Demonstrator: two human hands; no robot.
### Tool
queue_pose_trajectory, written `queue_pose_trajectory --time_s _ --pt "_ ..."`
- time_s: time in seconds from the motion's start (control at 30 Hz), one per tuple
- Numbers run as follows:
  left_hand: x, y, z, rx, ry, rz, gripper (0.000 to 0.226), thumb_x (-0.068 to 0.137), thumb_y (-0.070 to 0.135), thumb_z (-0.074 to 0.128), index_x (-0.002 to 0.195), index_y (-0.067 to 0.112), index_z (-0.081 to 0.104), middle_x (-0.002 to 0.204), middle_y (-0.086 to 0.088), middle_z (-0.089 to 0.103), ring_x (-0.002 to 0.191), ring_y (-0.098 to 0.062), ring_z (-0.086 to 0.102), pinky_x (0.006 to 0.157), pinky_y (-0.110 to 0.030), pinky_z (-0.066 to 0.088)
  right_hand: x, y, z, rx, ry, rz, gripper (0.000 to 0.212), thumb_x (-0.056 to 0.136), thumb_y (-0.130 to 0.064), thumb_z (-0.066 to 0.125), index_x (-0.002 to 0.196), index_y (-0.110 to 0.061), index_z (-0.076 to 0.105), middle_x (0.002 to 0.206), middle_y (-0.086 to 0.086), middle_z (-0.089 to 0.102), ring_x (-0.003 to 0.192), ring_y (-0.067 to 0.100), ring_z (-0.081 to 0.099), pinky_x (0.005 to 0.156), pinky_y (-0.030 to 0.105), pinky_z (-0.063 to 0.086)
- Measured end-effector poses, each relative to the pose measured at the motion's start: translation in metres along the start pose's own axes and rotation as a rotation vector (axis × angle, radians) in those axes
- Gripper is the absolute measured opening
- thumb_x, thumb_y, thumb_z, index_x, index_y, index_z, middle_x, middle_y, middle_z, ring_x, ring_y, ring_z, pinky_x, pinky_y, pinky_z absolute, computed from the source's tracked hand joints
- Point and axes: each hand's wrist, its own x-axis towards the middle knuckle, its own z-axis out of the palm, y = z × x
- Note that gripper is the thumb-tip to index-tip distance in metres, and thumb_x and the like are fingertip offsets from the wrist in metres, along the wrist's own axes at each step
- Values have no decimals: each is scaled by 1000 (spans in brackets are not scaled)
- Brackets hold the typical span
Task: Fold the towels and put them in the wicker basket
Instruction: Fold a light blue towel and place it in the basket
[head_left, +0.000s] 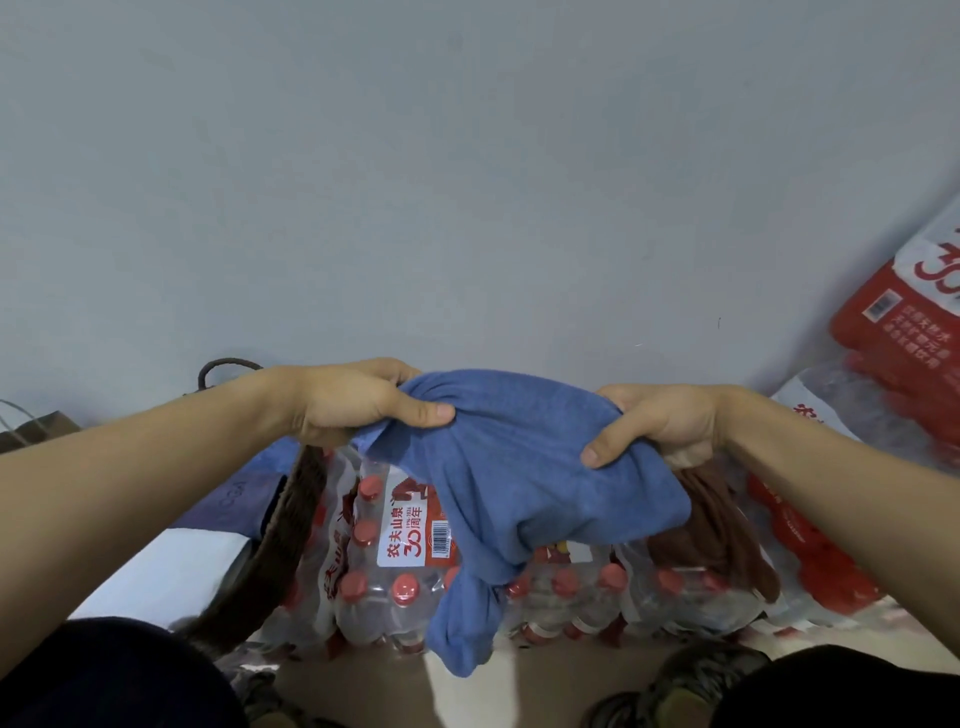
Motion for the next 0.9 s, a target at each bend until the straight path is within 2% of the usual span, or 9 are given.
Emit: queue_pose_trajectory --time_s 0.17,0.27,0.3,0.4,0.5,0.57,0.73,0.83,0.9 --pt "4 6 2 -229 32 114 21 86 14 59 100 1 68 99 -14 73 84 -22 72 68 -27 57 -4 -2 -3 123 -95 -23 30 87 5 52 115 13 57 109 25 66 97 34 68 86 39 57" --pt "1 8 5 -111 -6 65 18 87 21 62 85 5 70 69 -7 69 50 -16 61 44 -21 45 -8 -1 -3 110 -178 -20 29 88 9 52 116 14 55 105 23 69 95 31 70 79 34 58" --pt "0 8 5 -43 -15 36 21 86 25 66 84 5 69 66 -7 67 47 -18 58 46 -22 44 -9 0 -3 88 -194 -14 32 87 9 55 119 15 53 105 22 69 94 30 70 78 33 58" --pt "-3 9 2 97 -53 -49 33 85 29 72 97 -1 69 88 -16 73 74 -33 69 71 -39 54 -11 4 -3 26 -218 6 34 85 11 57 119 12 54 105 19 70 93 26 71 78 32 59" --pt "-3 6 1 195 -71 -118 36 85 30 70 108 2 69 106 -14 73 99 -31 70 91 -43 55 -11 7 -5 -13 -189 44 32 84 13 56 116 11 56 100 18 70 89 26 72 75 32 59" --pt "0 0 2 257 -49 -146 36 86 33 71 112 7 69 111 -10 73 105 -29 69 99 -47 51 -10 8 -4 -40 -173 70 28 84 10 59 113 10 58 99 18 70 88 26 71 75 32 59" --pt "10 -13 -2 417 88 -129 36 82 43 73 103 14 73 99 -2 76 95 -20 72 92 -42 55 -3 18 -8 -97 -4 126 31 85 5 67 115 10 61 111 23 69 96 30 69 81 35 59" --pt "14 -24 -14 580 159 -129 34 76 50 76 88 18 71 84 3 74 81 -15 70 76 -32 57 4 30 -13 -133 132 149 31 85 4 69 115 8 63 117 24 67 103 33 68 89 41 57" --pt "18 -31 -21 555 214 -105 32 73 49 79 80 20 69 75 4 71 72 -14 67 68 -30 53 10 38 -17 -115 231 151 33 84 1 71 115 8 64 117 24 68 107 37 66 94 45 54"
